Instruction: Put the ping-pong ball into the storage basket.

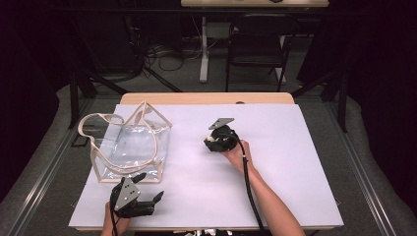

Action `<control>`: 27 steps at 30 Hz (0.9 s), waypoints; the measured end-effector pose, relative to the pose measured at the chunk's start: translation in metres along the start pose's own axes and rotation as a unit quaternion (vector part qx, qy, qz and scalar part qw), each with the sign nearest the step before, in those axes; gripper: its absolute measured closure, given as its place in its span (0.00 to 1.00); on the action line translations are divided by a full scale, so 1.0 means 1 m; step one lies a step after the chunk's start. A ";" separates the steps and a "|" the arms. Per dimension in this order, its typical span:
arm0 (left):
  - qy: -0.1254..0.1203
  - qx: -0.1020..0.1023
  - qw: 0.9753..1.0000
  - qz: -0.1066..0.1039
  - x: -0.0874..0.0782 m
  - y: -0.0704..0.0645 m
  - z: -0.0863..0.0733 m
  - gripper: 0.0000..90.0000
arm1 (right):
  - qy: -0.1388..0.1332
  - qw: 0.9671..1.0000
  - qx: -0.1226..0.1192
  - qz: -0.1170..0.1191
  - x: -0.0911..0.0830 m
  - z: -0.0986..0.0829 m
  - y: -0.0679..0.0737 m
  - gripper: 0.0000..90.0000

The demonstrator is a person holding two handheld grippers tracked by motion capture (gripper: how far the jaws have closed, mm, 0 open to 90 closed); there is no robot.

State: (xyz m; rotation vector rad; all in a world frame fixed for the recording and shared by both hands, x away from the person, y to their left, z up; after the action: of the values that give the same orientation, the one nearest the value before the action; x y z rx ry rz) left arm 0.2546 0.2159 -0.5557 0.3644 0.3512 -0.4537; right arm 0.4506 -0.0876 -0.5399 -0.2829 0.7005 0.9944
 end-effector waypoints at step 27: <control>-0.001 -0.001 1.000 0.002 0.000 0.000 0.000 0.18 | -0.005 1.000 -0.023 -0.007 -0.029 0.017 0.009 0.56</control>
State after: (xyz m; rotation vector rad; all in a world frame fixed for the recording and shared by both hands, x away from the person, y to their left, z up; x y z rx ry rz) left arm 0.2549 0.2160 -0.5554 0.3633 0.3480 -0.4506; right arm 0.4394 -0.0931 -0.5074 -0.3222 0.6674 0.9980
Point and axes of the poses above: each handheld gripper's, and its own axes: x roughly forward along the jaws, z roughly out of its top, y roughly to its left, the point moved 1 cm from there along x, roughly forward along the jaws, and after that the axes turned 15 degrees about z, right-handed, at the moved point
